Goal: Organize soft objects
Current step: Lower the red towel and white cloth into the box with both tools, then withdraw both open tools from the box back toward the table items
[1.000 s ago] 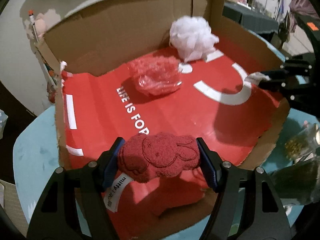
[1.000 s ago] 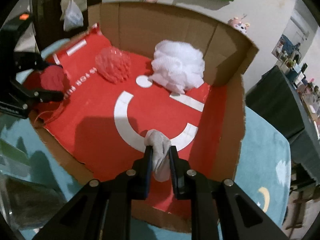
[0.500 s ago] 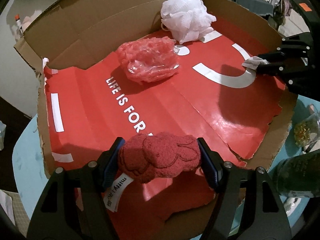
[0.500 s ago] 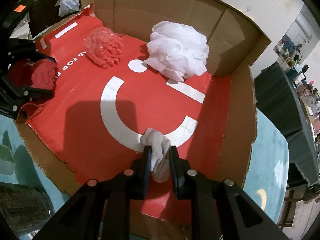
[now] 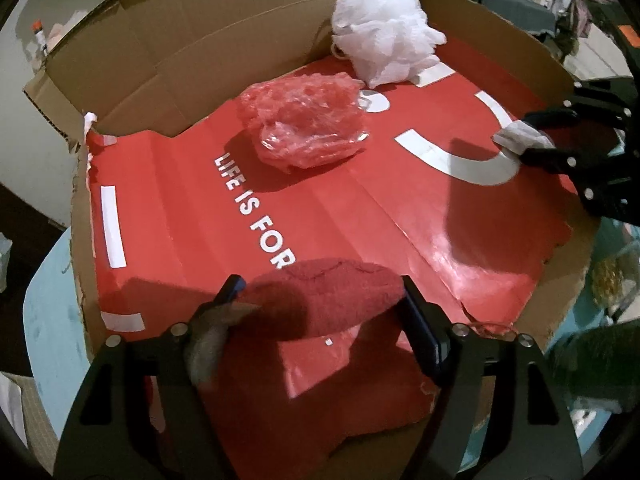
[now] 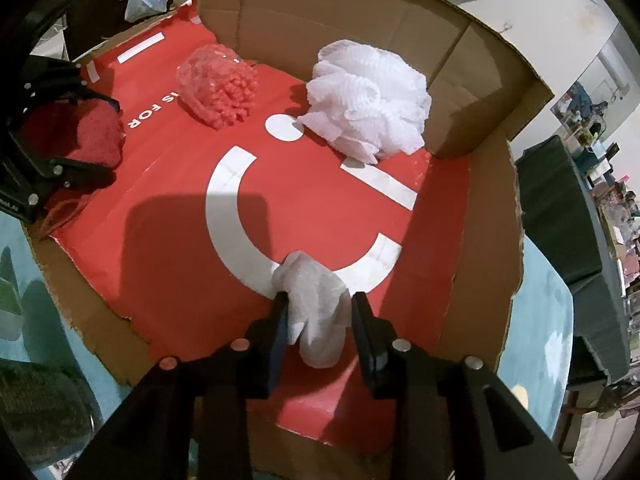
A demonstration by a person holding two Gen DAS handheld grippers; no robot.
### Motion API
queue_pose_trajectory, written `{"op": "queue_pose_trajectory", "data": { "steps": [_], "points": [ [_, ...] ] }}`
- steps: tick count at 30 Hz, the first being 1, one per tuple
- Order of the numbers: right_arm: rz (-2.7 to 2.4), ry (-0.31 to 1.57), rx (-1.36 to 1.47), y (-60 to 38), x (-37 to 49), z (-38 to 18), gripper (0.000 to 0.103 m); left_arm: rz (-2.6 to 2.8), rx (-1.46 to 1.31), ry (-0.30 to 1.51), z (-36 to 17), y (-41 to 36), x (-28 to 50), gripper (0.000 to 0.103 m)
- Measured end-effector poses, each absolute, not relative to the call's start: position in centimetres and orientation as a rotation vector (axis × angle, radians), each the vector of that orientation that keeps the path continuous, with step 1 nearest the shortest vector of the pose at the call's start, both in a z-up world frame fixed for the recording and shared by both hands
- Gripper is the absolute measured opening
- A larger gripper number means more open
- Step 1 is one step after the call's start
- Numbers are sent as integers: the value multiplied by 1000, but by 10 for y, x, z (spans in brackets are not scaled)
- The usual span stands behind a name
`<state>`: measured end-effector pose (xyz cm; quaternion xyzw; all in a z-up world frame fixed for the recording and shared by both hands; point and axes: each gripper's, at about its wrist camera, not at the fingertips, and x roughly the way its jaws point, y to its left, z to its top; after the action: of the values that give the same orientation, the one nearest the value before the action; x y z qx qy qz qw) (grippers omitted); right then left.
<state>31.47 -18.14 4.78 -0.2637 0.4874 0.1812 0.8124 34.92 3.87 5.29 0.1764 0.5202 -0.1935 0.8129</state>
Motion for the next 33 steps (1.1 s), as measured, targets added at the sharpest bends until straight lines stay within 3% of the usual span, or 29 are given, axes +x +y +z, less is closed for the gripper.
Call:
{"op": "queue_pose_trajectory", "data": {
  "steps": [15,18,20,22,29,33],
  "points": [
    [391,1022,-583,-176,312,50,50,-355,338,1120,53,38,358,77],
    [400,1014,-587,-175,307,54,58,-365,335,1114,56,39,353,78],
    [383,994,-592,-175,305,59,68,-364,332,1101,59,38,349,79],
    [384,986,-576,-176,304,64,71,-367,323,1091,64,39,347,79],
    [365,953,-531,-184,298,88,77,-365,243,1024,90,47,335,90],
    [357,919,-478,-200,295,107,82,-371,182,955,114,51,320,91]
  ]
}}
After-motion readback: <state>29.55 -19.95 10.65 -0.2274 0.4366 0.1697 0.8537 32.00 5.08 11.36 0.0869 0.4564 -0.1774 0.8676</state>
